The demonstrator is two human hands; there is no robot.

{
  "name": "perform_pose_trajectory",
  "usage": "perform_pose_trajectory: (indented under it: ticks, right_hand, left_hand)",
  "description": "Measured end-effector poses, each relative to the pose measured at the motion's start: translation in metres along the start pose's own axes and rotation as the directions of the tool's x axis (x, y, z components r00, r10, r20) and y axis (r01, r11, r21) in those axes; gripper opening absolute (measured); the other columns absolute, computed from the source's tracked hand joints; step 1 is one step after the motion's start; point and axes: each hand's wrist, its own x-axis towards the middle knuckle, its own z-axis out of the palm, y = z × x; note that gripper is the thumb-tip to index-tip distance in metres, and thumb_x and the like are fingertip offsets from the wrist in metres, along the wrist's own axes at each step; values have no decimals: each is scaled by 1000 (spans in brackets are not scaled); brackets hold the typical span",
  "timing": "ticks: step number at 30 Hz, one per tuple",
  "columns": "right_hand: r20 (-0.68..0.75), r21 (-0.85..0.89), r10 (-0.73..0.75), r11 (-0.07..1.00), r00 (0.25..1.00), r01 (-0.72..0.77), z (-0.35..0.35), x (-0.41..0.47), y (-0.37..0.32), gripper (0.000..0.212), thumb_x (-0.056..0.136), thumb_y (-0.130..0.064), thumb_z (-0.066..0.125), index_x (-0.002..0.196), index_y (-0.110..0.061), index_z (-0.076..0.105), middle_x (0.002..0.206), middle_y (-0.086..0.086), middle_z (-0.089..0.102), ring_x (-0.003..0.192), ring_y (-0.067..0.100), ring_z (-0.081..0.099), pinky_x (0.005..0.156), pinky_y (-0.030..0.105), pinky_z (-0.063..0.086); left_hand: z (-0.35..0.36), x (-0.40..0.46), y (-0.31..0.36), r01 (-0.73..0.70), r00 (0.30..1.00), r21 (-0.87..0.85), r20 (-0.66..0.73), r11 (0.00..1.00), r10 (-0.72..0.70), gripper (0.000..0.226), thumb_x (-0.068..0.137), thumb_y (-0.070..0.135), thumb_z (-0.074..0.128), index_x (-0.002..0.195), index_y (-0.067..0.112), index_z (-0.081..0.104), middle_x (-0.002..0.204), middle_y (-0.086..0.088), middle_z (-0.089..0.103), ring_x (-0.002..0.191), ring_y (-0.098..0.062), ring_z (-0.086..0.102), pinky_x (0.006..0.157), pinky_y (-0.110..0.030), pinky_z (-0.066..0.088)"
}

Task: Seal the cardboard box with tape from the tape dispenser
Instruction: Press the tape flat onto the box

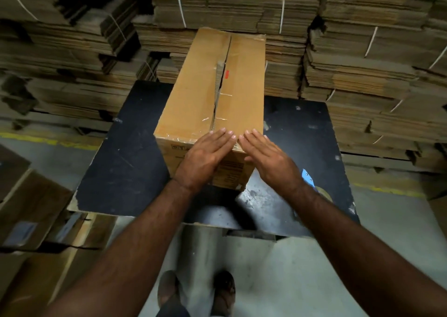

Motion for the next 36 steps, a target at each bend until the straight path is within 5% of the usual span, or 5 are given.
perform_pose_trajectory:
  ticks: [7,15,19,28,36]
  right_hand:
    - [52,-39,85,996,995,-83,-8,9,-6,57,104,-45,35,146,-9,48,150,10,48,141,24,42,114,43,37]
    - [262,-112,-56,990,963,88,-21,2,15,70,97,-37,54,156,-13,24,162,4,21,150,17,15,121,35,19]
    - [160,-95,61,994,985,-46,-22,12,-4,62,104,-47,32,151,-9,36,157,10,34,146,23,30,119,41,27]
    - [37,-100,-8,995,999,12,-14,3,-9,51,99,-26,55,145,-8,47,150,12,46,140,24,42,116,43,34]
    - [-71,-167,82,982,994,-93,15,26,-50,48,97,-21,42,139,-1,54,144,18,53,135,30,50,117,43,32]
  left_hand:
    - [4,3,6,104,991,-41,-77,994,-107,44,93,20,63,135,10,58,140,-10,57,133,-25,50,112,-47,38]
    - [-14,1,8,34,996,49,84,998,-38,93,60,-8,82,145,4,44,149,-15,45,139,-31,42,115,-49,33]
    - [-17,3,10,52,998,41,32,998,-53,67,78,10,81,139,4,53,143,-15,52,134,-31,48,114,-45,30]
    - [-20,0,7,37,998,14,53,999,-37,83,63,-6,83,140,2,51,144,-17,50,135,-32,47,114,-47,33]
    - [-11,-8,-9,109,994,36,8,993,-110,68,76,-3,75,140,3,52,147,-14,49,139,-28,42,117,-45,31]
